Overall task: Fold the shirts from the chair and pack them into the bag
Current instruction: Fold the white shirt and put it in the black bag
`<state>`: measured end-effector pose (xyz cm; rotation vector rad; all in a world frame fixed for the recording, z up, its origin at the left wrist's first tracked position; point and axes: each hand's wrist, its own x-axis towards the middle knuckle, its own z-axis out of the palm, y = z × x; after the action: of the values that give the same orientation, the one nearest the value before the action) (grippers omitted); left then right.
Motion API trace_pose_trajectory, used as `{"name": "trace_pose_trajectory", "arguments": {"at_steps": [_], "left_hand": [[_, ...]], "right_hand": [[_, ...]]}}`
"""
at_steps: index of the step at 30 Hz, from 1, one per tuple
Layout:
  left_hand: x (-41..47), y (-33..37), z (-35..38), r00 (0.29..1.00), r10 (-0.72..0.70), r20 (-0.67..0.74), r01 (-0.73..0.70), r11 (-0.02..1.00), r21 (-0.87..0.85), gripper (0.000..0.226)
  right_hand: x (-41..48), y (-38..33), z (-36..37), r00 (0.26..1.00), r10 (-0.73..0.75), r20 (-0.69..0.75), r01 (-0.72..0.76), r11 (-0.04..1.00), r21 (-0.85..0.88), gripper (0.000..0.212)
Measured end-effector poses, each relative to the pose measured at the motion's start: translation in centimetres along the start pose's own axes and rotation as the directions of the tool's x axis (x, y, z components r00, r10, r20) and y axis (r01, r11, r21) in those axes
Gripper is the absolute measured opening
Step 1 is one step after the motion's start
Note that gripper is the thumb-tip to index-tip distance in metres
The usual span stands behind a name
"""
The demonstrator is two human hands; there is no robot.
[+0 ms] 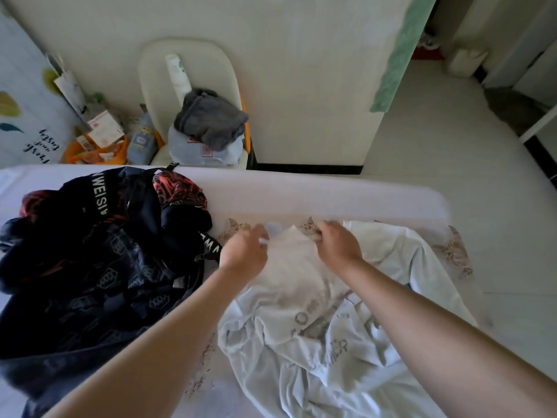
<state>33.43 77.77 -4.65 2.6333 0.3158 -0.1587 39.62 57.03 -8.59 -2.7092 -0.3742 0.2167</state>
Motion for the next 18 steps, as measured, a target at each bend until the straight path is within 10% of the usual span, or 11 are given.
{"name": "trace_pose_trajectory", "arguments": {"at_steps": [4,8,15,18], "left_hand": [[3.1,1.3,-1.9,0.974,-0.12,-0.191,0.034,0.916,-0.4,0.02],[1.6,2.6,-0.8,0.996,-0.023,0.084,0.048,0.947,-0.317,0.077],[-8.1,0.3,4.8,0.897,0.396,0.194,-0.396,0.917,-0.041,0.011],[-11.2,-0.7,7.0,0.769,0.415,0.486,-0.469,0.883,-0.012,0.04]], "right_hand": [[2.0,-1.6,-2.6,0.982,0.017,-0.187,0.021,0.98,0.198,0.031],[-0.2,-1.5,-2.8,0.997,-0.009,0.075,-0.001,0.991,0.136,0.09],[-11.4,1.4,0.8,0.941,-0.311,0.136,0.319,0.947,-0.044,0.049],[-14.6,3.3,1.7,0.915,-0.264,0.304,0.317,0.938,-0.141,0.064]]}}
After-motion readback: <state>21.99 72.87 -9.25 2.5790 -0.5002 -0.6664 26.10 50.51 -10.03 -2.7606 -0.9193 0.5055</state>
